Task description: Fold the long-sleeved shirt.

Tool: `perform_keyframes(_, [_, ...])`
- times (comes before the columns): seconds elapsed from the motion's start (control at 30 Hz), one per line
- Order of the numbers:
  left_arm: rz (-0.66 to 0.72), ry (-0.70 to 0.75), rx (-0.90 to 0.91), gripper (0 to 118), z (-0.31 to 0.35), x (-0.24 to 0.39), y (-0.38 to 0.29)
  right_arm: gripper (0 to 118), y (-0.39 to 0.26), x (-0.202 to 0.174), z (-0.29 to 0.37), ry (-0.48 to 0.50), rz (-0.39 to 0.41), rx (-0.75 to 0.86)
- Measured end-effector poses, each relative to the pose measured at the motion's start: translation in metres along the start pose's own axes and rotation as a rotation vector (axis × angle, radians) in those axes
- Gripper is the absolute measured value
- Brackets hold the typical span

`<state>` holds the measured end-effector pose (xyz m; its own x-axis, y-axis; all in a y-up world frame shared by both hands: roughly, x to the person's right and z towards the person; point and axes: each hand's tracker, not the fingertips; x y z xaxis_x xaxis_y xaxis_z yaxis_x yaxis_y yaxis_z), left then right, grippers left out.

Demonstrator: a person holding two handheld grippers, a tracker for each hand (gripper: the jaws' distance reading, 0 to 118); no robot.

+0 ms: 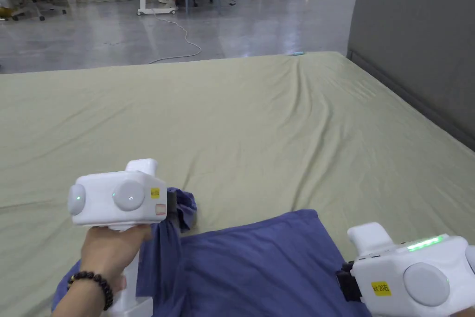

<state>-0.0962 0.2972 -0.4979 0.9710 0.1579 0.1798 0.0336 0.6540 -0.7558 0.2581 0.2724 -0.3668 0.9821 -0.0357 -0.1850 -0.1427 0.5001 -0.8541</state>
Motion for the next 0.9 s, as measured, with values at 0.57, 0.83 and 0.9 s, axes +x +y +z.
perform_keyframes(0.57, [0.079,-0.034,-0.201,0,0.058,-0.001,-0.213,0,-0.013,-0.031,0.022,0.024,0.065,0.038])
perform_keyframes(0.83, [0.122,-0.065,0.021,118,0.114,-0.018,-0.187,0,-0.016,-0.027,0.025,0.016,0.047,0.04])
perform_keyframes(0.9, [0.122,-0.034,0.016,84,0.121,-0.023,-0.18,0,-0.018,-0.027,0.023,0.016,0.038,0.039])
